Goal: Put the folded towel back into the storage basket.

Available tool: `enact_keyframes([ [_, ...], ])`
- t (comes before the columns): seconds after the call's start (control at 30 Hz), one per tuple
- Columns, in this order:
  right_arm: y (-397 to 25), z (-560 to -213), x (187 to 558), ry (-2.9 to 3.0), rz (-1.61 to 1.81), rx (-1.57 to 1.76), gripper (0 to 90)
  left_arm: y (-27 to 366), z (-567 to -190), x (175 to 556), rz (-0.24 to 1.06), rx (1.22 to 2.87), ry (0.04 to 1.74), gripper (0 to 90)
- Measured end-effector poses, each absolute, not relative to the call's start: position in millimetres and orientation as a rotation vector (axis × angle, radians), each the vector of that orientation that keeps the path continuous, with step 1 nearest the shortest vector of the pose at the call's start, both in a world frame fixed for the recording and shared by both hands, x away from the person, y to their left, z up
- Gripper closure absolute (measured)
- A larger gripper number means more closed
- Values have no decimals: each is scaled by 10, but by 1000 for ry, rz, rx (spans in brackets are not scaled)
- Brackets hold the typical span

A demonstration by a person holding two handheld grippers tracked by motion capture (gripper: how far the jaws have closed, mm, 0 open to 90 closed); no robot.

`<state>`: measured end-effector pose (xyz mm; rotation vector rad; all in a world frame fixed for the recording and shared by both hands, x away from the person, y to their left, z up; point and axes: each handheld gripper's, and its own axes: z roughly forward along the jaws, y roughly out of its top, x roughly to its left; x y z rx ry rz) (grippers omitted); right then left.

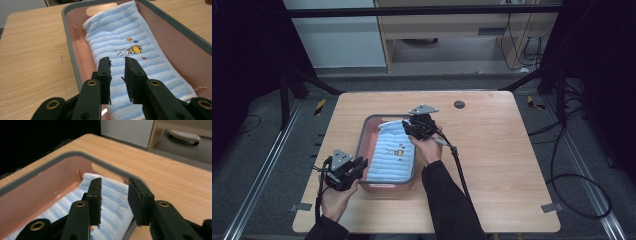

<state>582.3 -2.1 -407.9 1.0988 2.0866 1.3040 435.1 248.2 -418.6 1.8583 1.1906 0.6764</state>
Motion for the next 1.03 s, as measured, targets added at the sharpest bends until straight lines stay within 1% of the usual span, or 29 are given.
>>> enact_keyframes([
  [0.1, -141, -4007, 5776, 2042, 1326, 1087, 573, 2494, -4158, 4337, 681, 1844, 1186, 732],
  [0.3, -441, -3938, 5669, 1981, 1330, 1100, 417, 2516, -4116, 4327, 680, 1826, 1155, 656],
  [0.43, -697, -3915, 5592, 1950, 1314, 1127, 351, 2537, -4102, 4329, 672, 1816, 1146, 604],
  [0.63, -1117, -3921, 5452, 1911, 1307, 1186, 285, 2568, -4102, 4354, 669, 1812, 1143, 486],
  [0.73, -1329, -3953, 5371, 1895, 1286, 1211, 266, 2598, -4106, 4369, 660, 1812, 1136, 442],
  [1.03, -1931, -4136, 5110, 1863, 1236, 1277, 229, 2720, -4129, 4422, 670, 1812, 1134, 348],
])
